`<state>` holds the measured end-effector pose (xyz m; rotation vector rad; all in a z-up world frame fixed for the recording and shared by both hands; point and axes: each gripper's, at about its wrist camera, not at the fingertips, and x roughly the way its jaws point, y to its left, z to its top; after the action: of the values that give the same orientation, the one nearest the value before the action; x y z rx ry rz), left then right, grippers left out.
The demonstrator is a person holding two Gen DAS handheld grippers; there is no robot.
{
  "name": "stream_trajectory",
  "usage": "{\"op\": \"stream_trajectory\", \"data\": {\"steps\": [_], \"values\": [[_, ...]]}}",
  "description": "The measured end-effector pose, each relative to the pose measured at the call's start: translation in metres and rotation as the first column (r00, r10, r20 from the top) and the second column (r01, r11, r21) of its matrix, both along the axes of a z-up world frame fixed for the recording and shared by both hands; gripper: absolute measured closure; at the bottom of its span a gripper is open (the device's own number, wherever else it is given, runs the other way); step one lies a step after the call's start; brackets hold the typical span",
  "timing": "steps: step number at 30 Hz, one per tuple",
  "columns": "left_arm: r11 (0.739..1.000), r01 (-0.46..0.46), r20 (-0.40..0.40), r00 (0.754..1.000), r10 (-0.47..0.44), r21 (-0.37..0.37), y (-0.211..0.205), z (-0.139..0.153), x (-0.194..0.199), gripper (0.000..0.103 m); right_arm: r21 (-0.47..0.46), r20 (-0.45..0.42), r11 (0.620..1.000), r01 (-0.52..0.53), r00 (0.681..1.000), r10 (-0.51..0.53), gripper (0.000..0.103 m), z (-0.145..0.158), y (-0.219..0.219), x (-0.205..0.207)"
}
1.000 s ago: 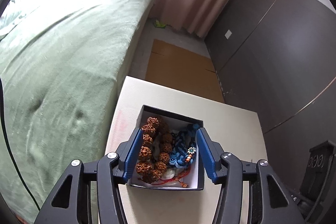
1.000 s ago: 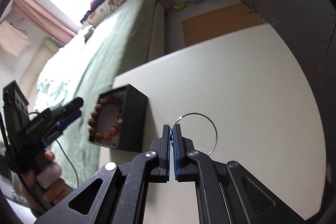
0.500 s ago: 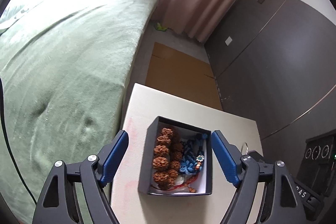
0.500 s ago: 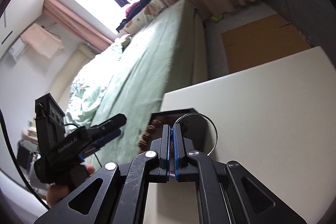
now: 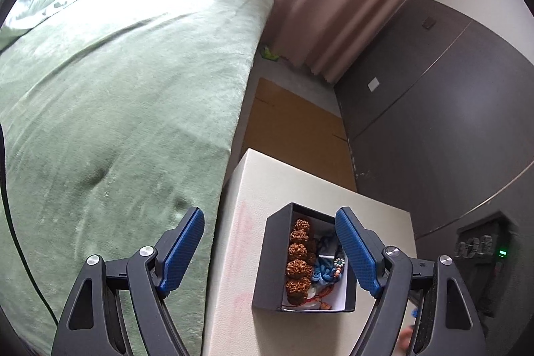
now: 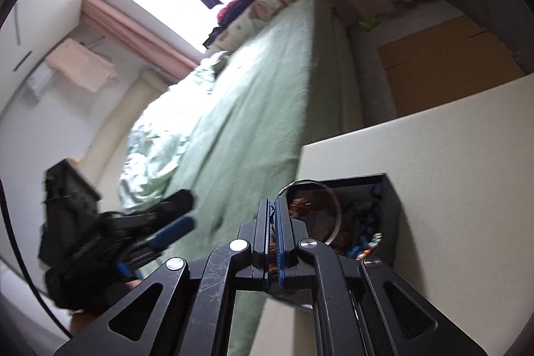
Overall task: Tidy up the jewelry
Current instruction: 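Release the silver ring and silver hoop into the black box with both grippers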
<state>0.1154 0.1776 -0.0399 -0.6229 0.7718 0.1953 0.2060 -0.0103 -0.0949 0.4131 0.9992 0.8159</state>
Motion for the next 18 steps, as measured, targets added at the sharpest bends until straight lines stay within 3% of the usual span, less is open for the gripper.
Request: {"op": "stream_trajectory", "data": {"steps": [1, 2, 10, 15, 18], "values": [[1.0, 0.005, -0.002, 1.0, -0.005, 0.002, -0.001, 0.0, 0.0, 0.022, -0.021, -0.027, 1.0, 0.007, 1.0, -0.008, 0.054, -0.005, 0.0, 0.002], [1.0, 0.008, -0.003, 1.0, -0.008, 0.004, -0.002, 0.0, 0.001, 0.022, -0.027, -0.055, 0.999, 0.022, 0.998, -0.023, 0.049, -0.01, -0.003, 0.004], [0.999, 0.027, -0.006, 1.0, -0.027, 0.026, -0.009, 0.003, -0.001, 0.022, -0.01, -0.037, 0.998, 0.066, 0.997, -0.067, 0.048, 0.003, -0.032, 0.001], [0.997, 0.039, -0.008, 0.999, -0.039, 0.065, -0.023, 0.008, -0.005, 0.022, -0.061, -0.02, 0.995, 0.082, 0.996, -0.084, 0.047, 0.01, -0.052, -0.008], [0.995, 0.053, -0.012, 0.999, -0.053, 0.09, -0.034, 0.01, -0.008, 0.022, -0.106, 0.0, 0.989, 0.105, 0.994, -0.105, 0.036, 0.015, -0.066, -0.013]]}}
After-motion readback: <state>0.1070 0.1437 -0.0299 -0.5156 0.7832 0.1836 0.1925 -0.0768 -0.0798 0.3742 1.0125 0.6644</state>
